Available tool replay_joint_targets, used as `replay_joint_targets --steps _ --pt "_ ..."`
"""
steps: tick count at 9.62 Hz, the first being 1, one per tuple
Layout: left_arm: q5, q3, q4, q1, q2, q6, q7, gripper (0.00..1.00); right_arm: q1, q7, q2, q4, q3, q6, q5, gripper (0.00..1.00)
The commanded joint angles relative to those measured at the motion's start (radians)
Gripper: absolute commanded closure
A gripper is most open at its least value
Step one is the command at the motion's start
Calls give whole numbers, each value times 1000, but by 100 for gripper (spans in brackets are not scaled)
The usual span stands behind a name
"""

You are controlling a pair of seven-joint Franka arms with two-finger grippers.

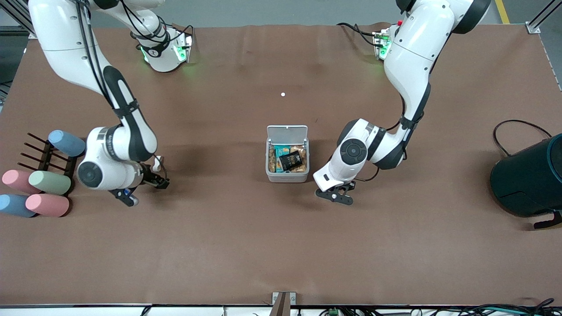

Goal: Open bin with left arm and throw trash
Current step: 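Grasp the eraser with the right gripper while the left gripper grasps the tape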

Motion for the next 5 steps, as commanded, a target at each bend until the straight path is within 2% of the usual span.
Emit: replay_joint_targets --steps 1,4,5 --pt "9 -4 3 7 -9 4 -16 100 -14 -126 -96 -122 16 49 -23 1" --pt "17 -2 30 9 -103 -168 -15 100 -5 -184 -98 -135 16 46 -23 2" --pt "17 -5 37 4 -156 -236 -15 100 3 -185 -96 -136 16 49 -23 11"
